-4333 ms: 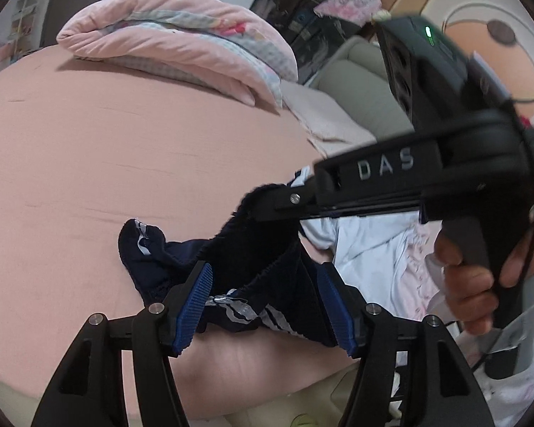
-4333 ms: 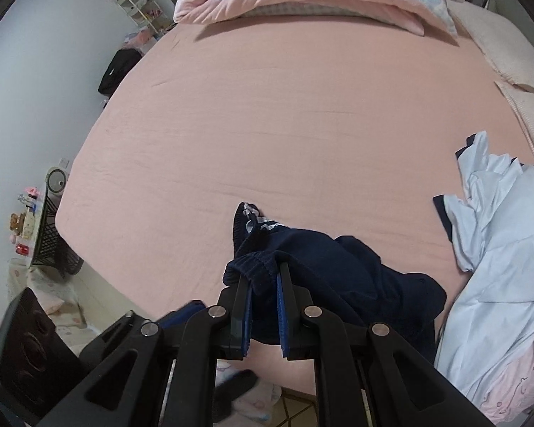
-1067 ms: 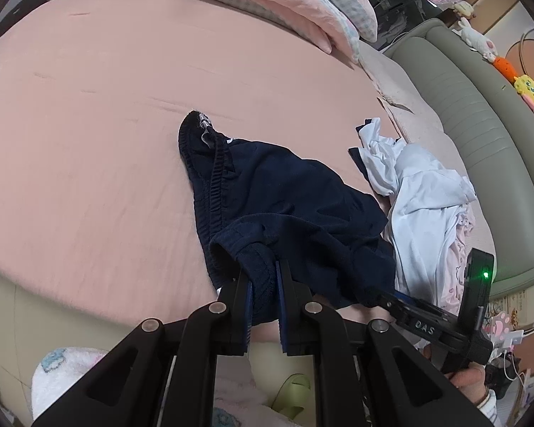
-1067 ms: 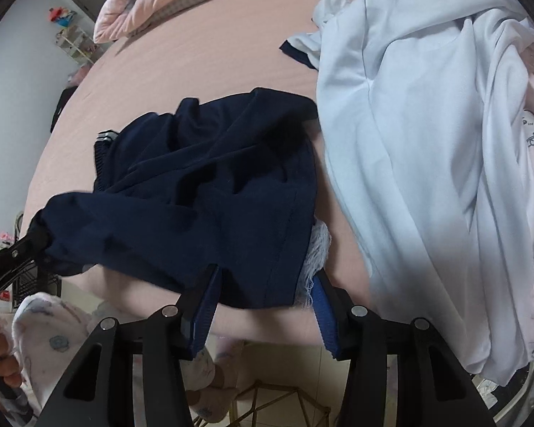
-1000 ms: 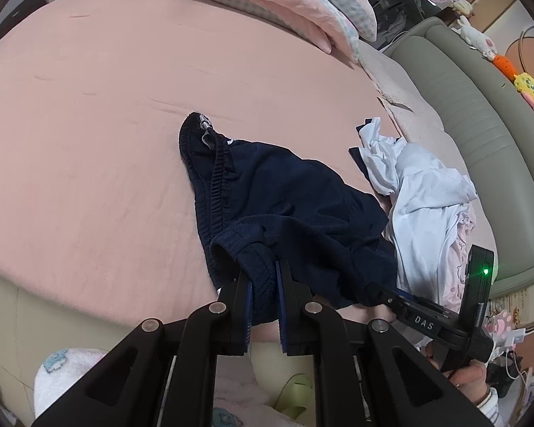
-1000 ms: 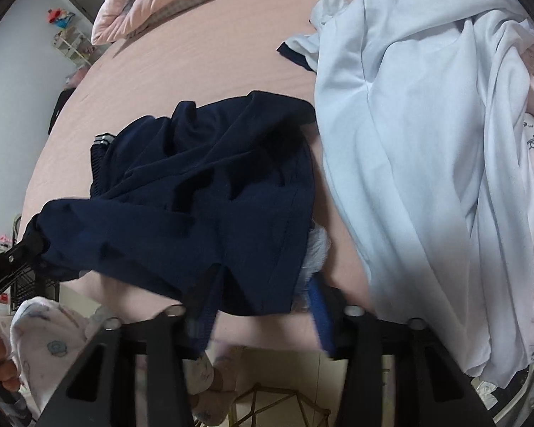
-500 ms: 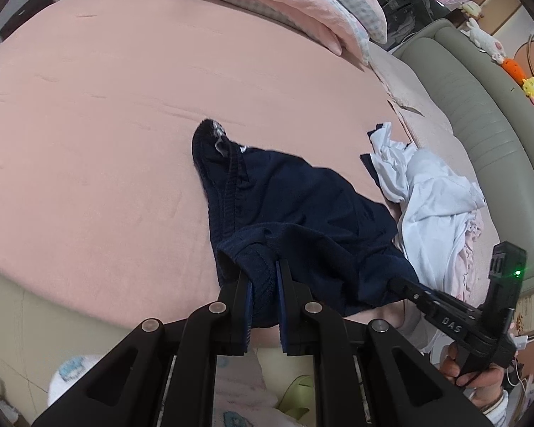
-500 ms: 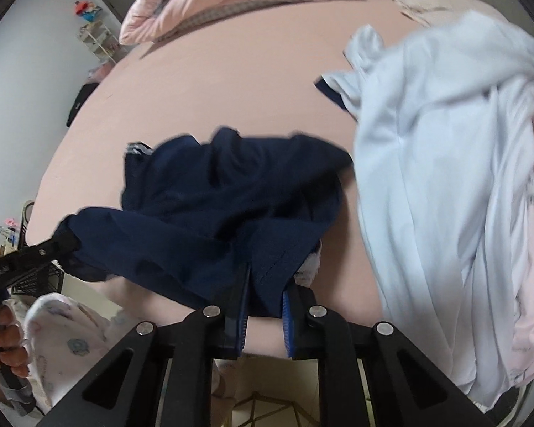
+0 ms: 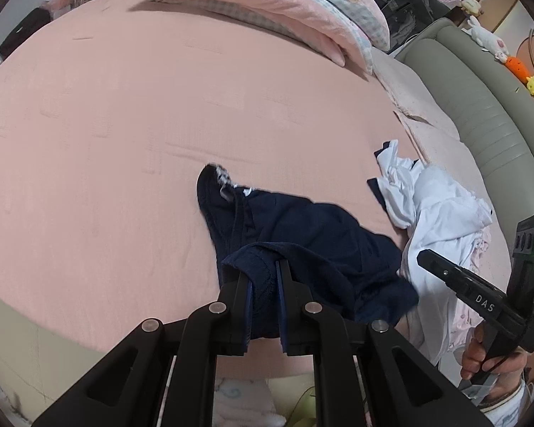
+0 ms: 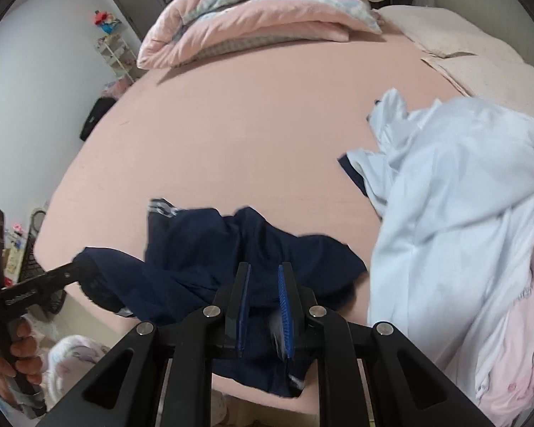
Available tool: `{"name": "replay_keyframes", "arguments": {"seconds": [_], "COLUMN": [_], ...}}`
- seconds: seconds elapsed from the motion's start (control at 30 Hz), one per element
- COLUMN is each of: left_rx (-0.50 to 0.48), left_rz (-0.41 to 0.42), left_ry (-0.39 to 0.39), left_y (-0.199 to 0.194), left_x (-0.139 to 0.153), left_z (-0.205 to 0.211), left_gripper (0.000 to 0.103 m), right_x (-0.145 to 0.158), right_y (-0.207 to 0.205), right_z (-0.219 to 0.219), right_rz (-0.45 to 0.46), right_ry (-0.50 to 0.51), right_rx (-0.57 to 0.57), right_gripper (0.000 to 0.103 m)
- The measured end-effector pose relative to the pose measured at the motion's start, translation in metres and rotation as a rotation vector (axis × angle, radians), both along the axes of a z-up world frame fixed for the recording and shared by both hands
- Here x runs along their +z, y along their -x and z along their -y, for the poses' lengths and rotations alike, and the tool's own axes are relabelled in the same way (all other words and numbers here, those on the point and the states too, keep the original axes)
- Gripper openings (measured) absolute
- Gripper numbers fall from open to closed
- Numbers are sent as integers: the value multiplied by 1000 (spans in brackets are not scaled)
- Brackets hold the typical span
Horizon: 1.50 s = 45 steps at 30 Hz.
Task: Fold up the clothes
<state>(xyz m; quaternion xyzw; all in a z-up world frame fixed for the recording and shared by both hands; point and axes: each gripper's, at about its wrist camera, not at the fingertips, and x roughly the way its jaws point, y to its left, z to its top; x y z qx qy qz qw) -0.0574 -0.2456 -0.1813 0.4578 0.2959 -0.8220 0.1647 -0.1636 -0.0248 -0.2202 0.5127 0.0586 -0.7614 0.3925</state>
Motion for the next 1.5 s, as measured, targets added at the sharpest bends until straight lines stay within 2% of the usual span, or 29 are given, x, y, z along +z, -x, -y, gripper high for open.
{"name": "replay_keyframes", "arguments": {"seconds": [0.1,0.27,0.3,0.37,0.53,0.67,0.77,1.0,1.27,1.4,1.43,1.5], "left_rx": [-7,-12,-13,-12,-16,-11,-5,-5,-12,-8,-8,-9], "left_rz": [-2,13,17,21,21,18,13,6,1,-3,-5,-6], "left_ry": [-2,-2,-4,-9,-8,-7,-3,-3,-1,-1,-2,0], "left_y": [6,10,11,11,9,5,2,-2,-5,-5,-6,-6], "left_x": [1,-2,-3,-4,-3,-3,-1,5,12,14,14,14], "left_z": [3,3,3,3,-1,-3,-5,-7,-5,-5,-6,-6], "left_gripper": [10,10,10,10,10,10,10,10,10,10,10,10], "right_x": [0,-3,-6,-15,-41,-56,-62,-58,-71,-78,-79,-79], "right_y": [3,-8,-10,-15,-30,-44,-56,-61,-53,-50,-49,-49], "right_z": [5,-16,-24,-35,-61,-68,-62,-35,-17,-19,-20,-21], "right_rz": [20,21,34,55,113,143,153,78,91,124,132,129], "right_ry": [-24,-105,-111,-115,-132,-126,-107,-65,-60,-60,-56,-64], "right_rx": [25,48,38,25,-34,-21,26,100,107,69,62,52], "right_gripper": [14,17,22,27,27,27,27,35,35,32,28,12]}}
